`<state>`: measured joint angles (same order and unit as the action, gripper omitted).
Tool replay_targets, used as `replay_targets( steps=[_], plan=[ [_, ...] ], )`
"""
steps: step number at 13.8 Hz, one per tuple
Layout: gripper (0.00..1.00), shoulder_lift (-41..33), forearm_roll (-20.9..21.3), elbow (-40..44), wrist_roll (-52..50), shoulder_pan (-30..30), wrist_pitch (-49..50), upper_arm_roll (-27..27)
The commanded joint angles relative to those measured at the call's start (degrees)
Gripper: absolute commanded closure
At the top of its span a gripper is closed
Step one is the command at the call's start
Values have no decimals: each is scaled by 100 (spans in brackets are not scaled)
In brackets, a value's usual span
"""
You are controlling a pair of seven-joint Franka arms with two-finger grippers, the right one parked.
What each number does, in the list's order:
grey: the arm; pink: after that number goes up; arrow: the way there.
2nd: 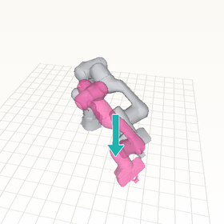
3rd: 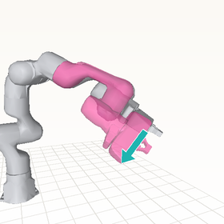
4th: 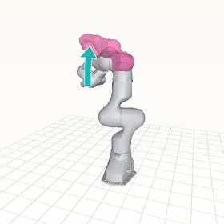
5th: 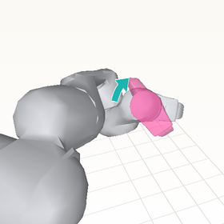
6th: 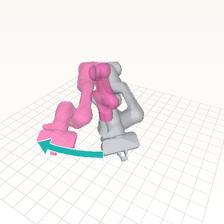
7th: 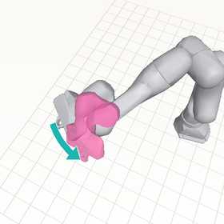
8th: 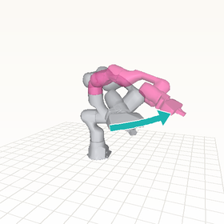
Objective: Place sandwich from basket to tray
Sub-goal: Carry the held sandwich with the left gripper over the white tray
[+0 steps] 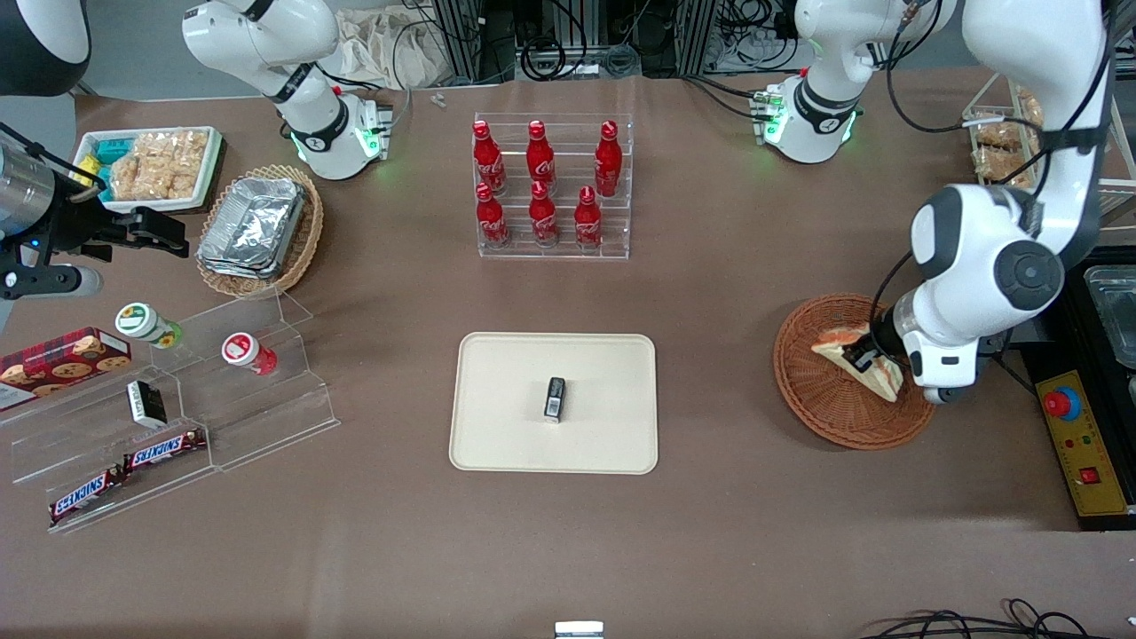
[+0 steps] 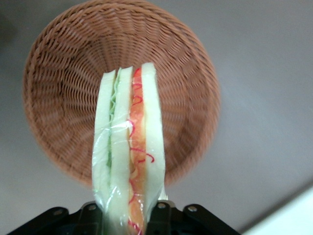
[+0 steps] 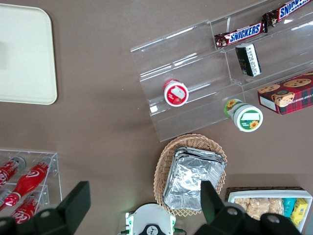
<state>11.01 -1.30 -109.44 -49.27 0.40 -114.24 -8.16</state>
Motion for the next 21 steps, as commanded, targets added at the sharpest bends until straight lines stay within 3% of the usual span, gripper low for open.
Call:
replay_targets(
  steps=[1,3,5,6,8,10,13,16,19,21],
  plan=[
    [100,138,182,651,66,346,578,-404],
    [100,243,226,748,372,618,508,-589],
    [100,497,78,1045,1676,751,446,-808],
    [100,698,-175,1230,1927,760,437,-984],
    [100,1094,-170,1407,1992,943,10,-1213],
    [100,1507,58,1390,1939,1304,-763,-1214],
    [100,2245,498,1714,1886,1523,-977,-1223],
    [100,2501,577,1741,1545,1727,-1609,-1188],
    [100,2949,1611,1898,1561,1779,-1768,-1188],
    [100,3161,1878,1961,1508,1788,-1979,-1188]
  ],
)
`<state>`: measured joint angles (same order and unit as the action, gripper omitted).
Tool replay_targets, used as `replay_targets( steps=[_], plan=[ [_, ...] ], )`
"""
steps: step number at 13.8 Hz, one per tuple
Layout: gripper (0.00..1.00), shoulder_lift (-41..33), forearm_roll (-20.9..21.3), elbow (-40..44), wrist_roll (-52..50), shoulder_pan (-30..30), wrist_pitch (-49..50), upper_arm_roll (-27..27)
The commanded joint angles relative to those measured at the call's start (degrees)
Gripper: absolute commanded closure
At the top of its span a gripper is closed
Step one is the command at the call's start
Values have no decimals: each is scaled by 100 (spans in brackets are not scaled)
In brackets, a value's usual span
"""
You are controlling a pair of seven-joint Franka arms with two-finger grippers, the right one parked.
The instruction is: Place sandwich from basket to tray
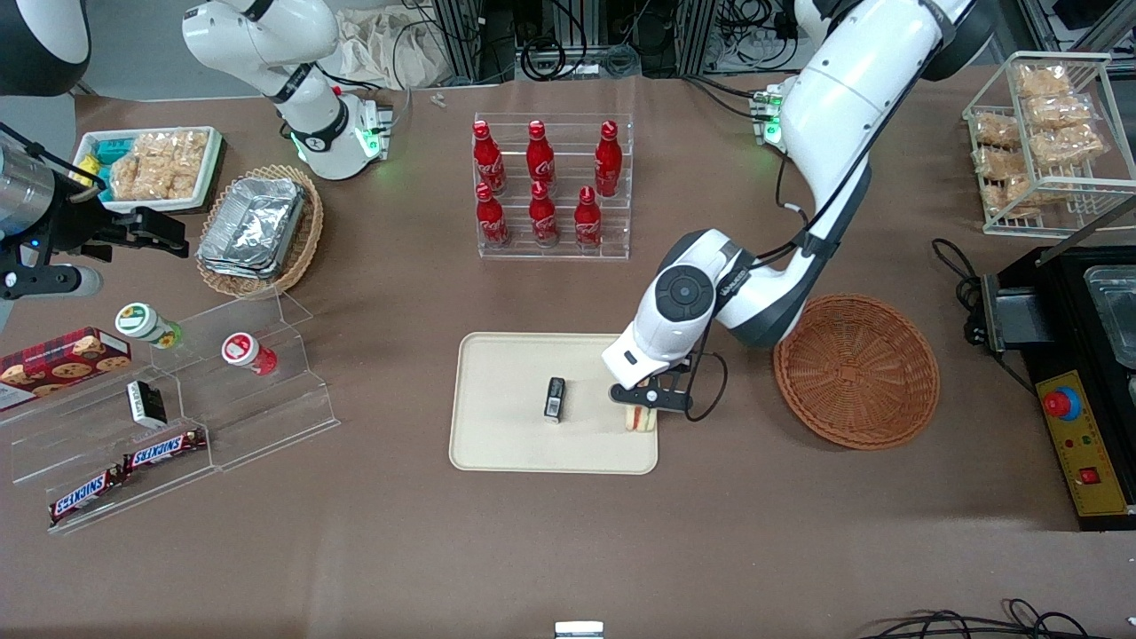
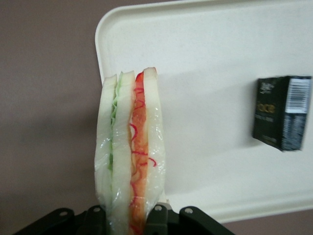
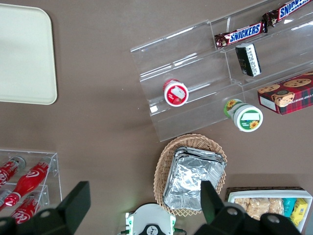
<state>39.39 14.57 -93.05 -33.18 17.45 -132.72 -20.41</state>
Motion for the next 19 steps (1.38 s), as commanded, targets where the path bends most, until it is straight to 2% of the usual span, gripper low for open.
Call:
replay_targets(
  steps=[1,2,3,4,5,6,9,12,15,19],
  plan=[
    [100,324,310,314,-101,92,-244,37],
    [100,324,318,314,-101,92,-333,37],
    [80,333,310,305,-127,100,-394,37],
    [26,350,327,296,-205,170,-412,37],
    [4,394,327,305,-224,180,-413,37],
    [0,377,327,305,-250,180,-413,37],
    [0,-8,310,235,-452,75,-220,37],
    [0,-798,170,235,-409,-214,963,20],
    [0,-1502,-295,173,-41,-532,1756,2],
    [0,-2266,-761,34,1136,-1128,2917,11]
  ],
)
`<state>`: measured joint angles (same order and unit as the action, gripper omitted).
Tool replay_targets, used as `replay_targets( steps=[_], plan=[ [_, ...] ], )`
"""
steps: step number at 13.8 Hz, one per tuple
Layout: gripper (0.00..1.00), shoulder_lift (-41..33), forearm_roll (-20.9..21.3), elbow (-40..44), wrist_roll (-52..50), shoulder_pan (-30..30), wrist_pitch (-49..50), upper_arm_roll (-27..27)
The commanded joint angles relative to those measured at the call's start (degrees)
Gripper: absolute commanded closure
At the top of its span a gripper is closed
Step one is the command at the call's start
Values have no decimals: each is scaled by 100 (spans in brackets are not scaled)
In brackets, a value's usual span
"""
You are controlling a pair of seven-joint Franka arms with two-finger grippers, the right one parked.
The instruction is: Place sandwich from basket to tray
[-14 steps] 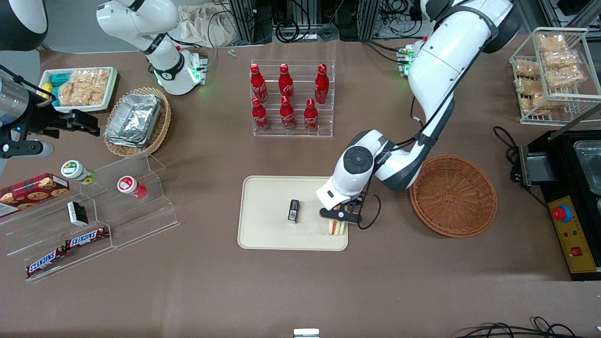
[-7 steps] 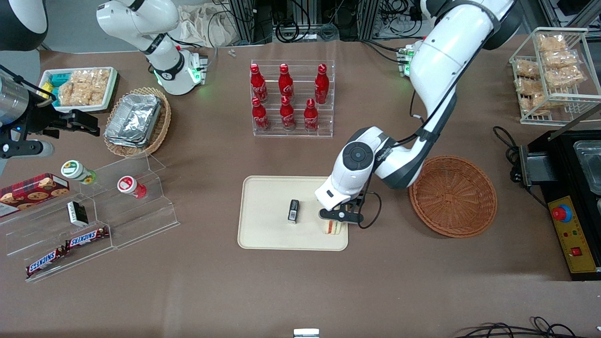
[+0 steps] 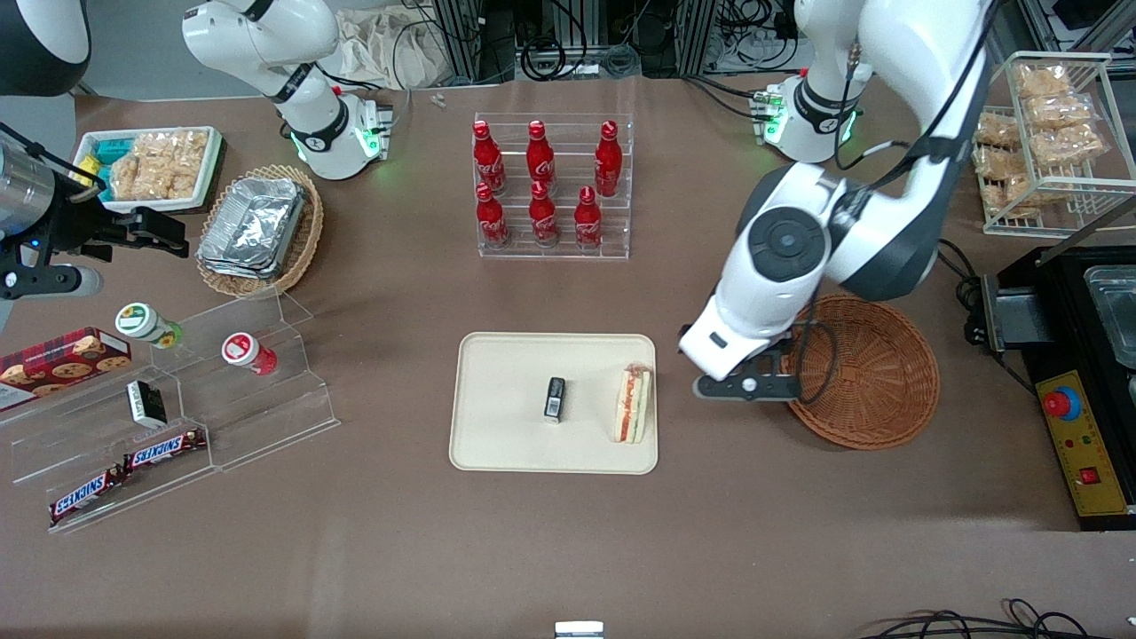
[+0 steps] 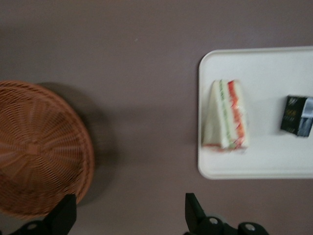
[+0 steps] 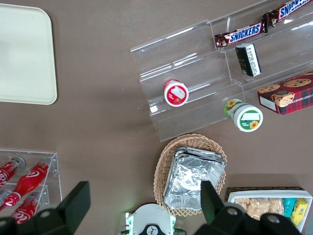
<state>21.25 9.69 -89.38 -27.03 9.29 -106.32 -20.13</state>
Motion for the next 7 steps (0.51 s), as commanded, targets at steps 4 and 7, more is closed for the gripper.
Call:
replay_targets(
  steps=[4,7],
  plan=[
    [0,-1578,-714,-765,1154,-1077,620,87],
    [0,-2211,-776,-792,1743,-588,1384,1218]
  ],
)
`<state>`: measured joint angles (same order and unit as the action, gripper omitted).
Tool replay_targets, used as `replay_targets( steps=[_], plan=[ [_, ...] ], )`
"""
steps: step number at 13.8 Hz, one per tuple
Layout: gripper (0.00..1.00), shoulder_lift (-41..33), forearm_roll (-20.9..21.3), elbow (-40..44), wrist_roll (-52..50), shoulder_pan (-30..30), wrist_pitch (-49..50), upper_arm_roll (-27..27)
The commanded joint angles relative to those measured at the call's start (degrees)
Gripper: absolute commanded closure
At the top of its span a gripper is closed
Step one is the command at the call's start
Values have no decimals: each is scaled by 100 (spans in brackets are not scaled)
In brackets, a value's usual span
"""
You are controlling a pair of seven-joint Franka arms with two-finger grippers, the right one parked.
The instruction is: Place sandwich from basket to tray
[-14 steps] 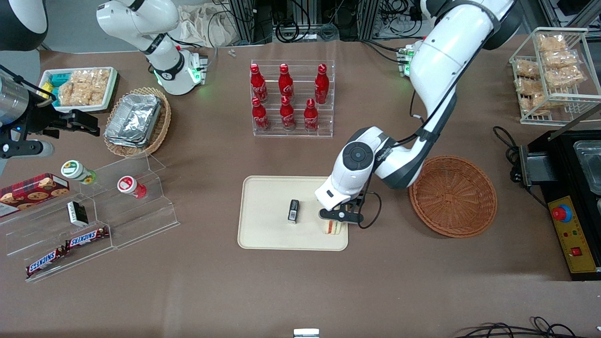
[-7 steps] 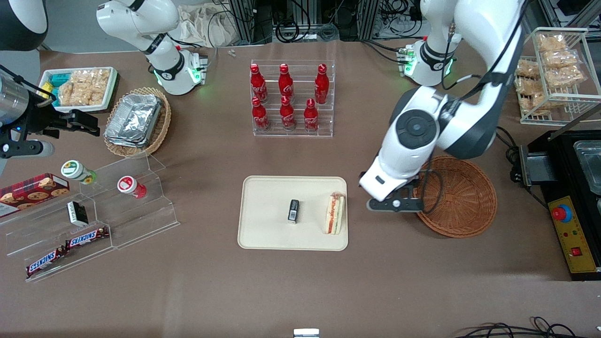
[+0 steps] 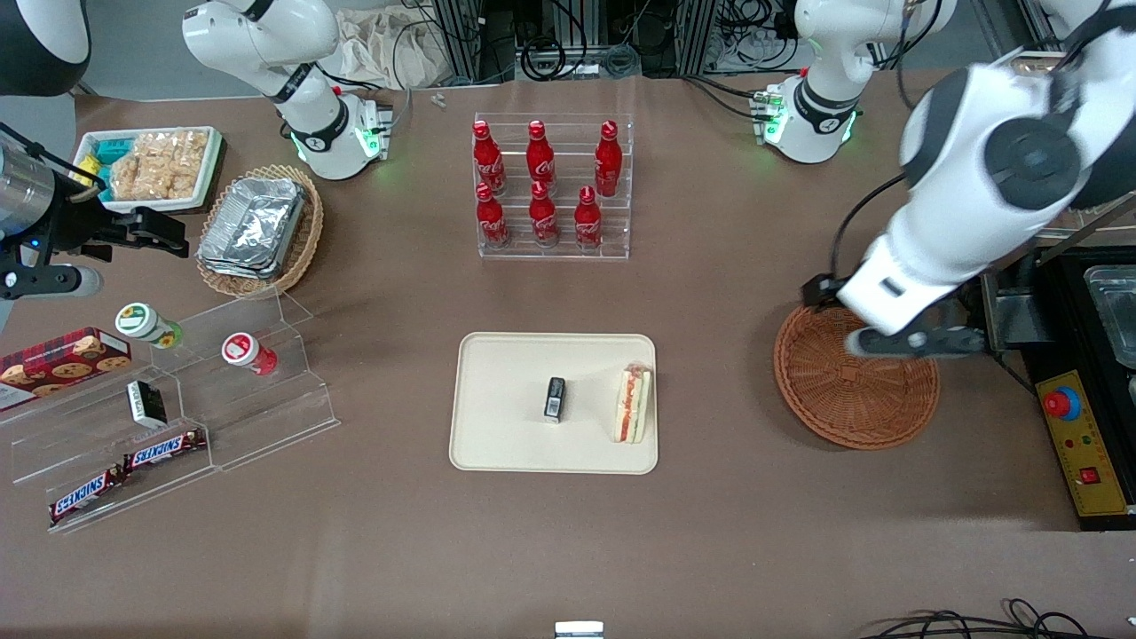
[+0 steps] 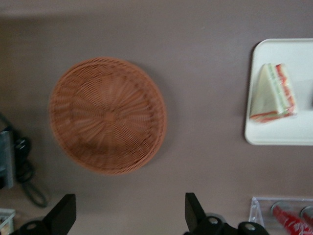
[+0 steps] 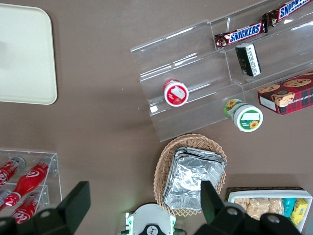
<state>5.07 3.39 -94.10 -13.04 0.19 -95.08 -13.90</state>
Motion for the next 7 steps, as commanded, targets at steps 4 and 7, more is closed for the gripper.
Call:
replay_targets(
  steps=[4,7],
  plan=[
    [0,-991,-365,-137,698,316,675,1021],
    [0,-815,-356,136,742,307,684,1021]
  ],
)
